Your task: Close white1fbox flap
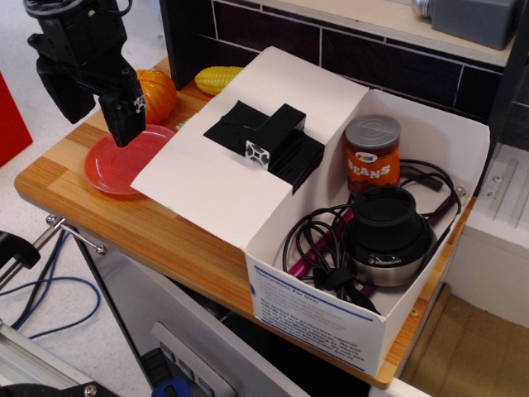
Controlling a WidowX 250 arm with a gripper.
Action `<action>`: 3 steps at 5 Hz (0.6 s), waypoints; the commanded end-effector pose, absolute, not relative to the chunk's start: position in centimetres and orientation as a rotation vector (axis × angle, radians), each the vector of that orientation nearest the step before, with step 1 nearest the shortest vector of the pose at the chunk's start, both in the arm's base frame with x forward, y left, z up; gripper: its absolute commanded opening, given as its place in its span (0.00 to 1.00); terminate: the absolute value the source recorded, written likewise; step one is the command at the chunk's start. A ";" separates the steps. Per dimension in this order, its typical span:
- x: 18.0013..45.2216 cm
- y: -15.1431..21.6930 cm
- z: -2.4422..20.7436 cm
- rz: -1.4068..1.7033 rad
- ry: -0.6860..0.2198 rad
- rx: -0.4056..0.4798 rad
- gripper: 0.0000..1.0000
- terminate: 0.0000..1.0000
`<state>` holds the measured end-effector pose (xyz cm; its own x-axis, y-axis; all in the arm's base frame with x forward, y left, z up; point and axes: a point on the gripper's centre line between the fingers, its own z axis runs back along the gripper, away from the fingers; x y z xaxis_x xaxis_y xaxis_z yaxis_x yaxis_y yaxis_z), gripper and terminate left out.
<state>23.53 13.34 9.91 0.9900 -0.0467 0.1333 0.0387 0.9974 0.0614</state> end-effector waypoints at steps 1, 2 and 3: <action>23.5 13.3 9.9 -0.043 -0.135 0.059 1.00 0.00; 23.7 12.6 9.0 -0.023 -0.140 0.026 1.00 0.00; 24.2 11.9 8.7 -0.003 -0.141 0.007 1.00 0.00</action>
<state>23.76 11.33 7.92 0.9937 0.0096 0.1117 -0.0062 0.9995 -0.0304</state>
